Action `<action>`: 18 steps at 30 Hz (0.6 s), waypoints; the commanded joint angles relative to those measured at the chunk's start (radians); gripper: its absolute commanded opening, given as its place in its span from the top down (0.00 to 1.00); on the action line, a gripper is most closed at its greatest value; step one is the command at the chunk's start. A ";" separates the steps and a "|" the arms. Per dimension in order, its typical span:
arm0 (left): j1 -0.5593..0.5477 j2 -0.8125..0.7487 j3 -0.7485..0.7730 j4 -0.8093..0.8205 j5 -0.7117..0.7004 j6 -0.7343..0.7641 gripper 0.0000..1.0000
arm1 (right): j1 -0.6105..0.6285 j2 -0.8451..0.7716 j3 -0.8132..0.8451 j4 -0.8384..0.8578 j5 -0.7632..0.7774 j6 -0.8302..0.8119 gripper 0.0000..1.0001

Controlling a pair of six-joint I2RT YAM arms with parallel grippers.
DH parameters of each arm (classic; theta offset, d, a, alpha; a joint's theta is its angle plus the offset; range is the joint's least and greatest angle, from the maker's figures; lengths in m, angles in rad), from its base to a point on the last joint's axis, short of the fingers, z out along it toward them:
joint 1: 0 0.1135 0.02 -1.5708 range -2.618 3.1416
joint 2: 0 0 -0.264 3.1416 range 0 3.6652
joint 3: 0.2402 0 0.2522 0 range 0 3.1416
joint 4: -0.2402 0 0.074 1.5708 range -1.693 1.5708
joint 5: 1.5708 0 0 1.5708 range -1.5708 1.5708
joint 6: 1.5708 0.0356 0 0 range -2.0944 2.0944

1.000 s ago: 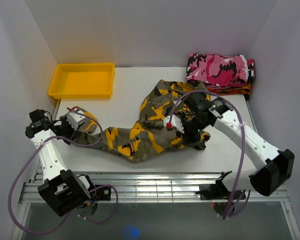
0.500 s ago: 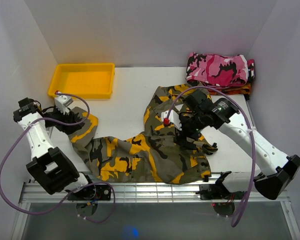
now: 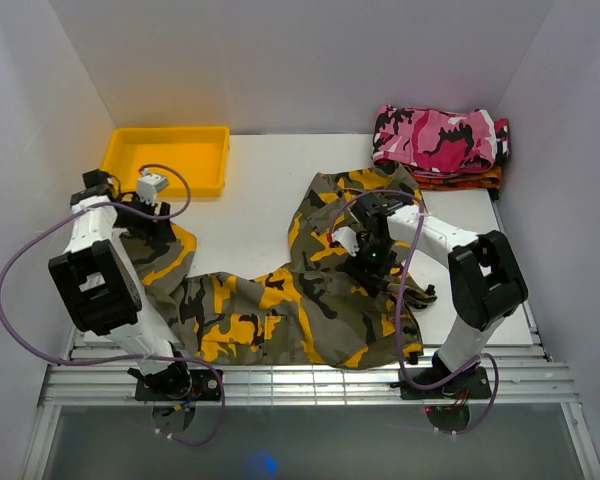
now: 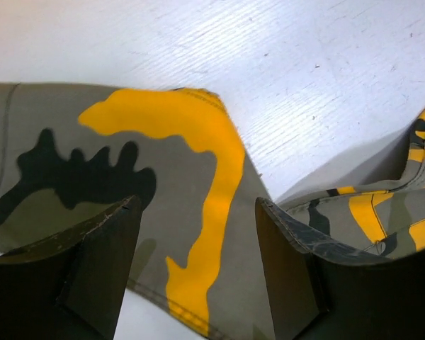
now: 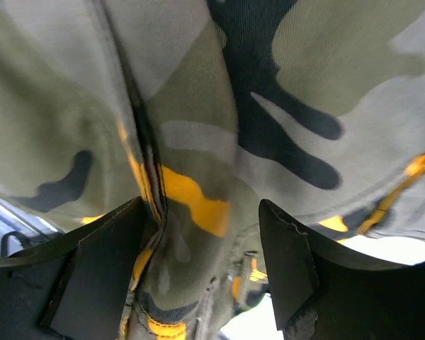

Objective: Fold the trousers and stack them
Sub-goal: Flatten the trousers out

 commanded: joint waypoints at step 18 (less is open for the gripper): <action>-0.347 0.227 0.026 0.205 -0.408 -0.414 0.97 | -0.429 0.089 -0.094 0.073 0.174 -0.077 0.33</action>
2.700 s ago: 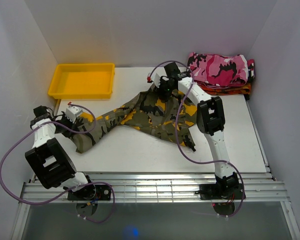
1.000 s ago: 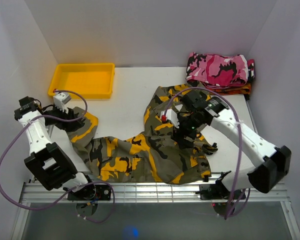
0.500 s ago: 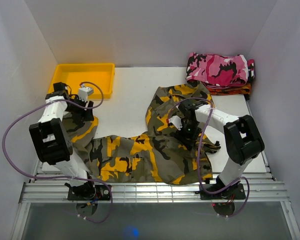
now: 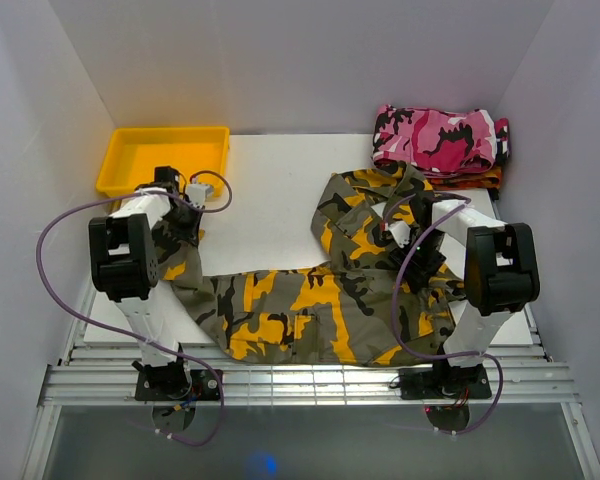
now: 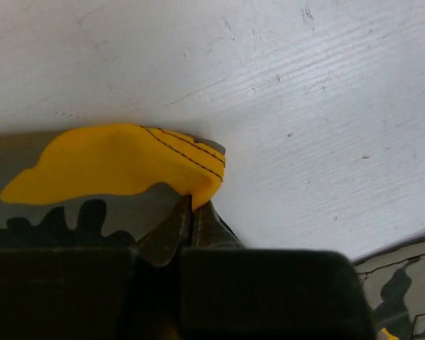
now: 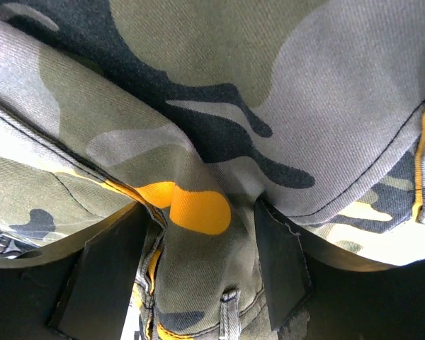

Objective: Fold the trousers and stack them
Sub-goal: Flatten the trousers out

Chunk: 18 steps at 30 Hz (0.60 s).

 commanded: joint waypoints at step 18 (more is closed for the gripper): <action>0.544 -0.326 -0.246 -0.223 0.653 0.229 0.55 | -0.075 0.033 0.088 0.003 0.002 -0.071 0.33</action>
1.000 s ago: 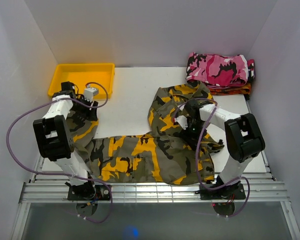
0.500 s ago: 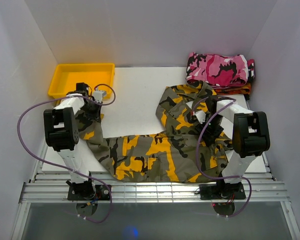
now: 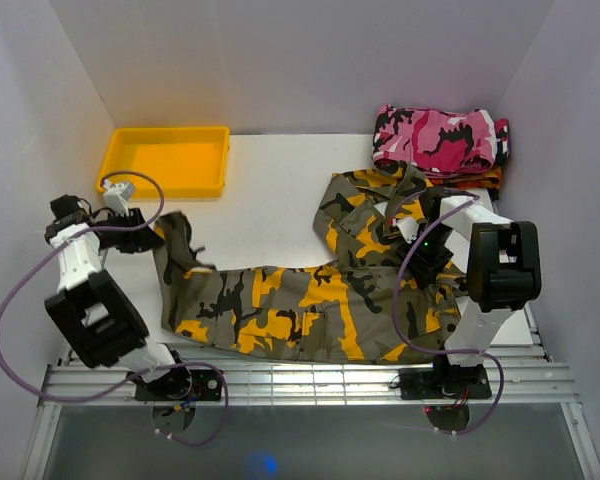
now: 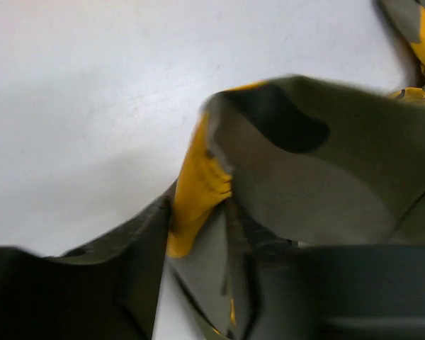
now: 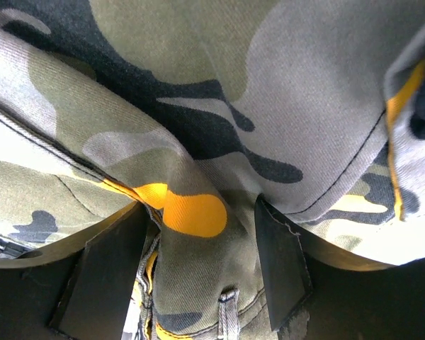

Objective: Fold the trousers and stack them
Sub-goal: Flatten the trousers out

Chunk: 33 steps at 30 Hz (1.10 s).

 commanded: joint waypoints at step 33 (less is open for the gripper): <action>-0.426 0.428 0.284 -0.362 -0.524 0.902 0.35 | 0.037 0.012 0.190 -0.138 -0.066 -0.077 0.35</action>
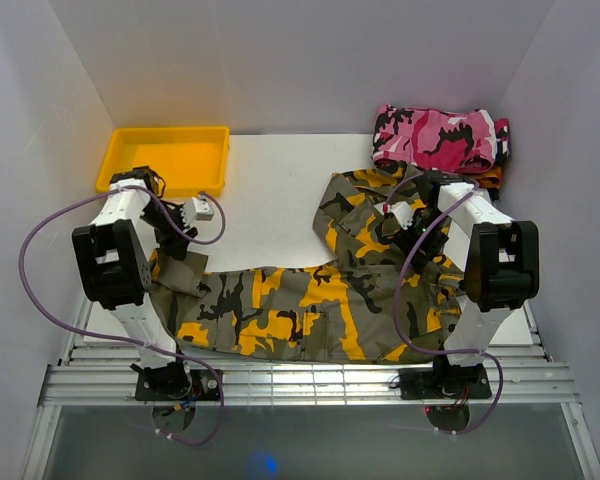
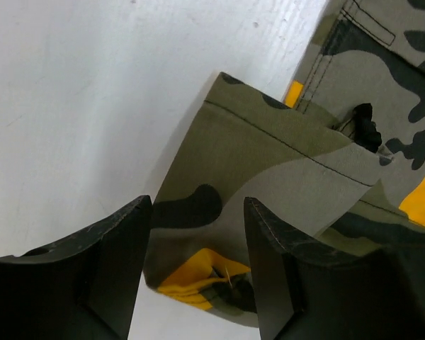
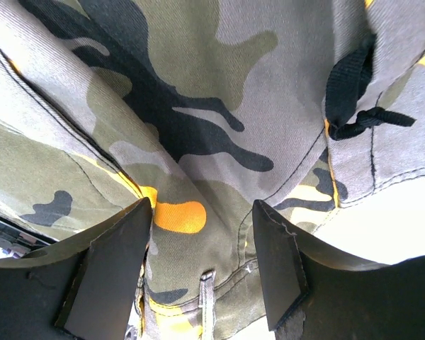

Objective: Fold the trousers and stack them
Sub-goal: Flatten the trousers out

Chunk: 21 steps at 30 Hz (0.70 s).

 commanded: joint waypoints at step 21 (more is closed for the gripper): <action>0.028 -0.107 -0.155 0.340 -0.086 -0.431 1.00 | 0.014 -0.024 -0.033 0.027 0.020 -0.023 0.39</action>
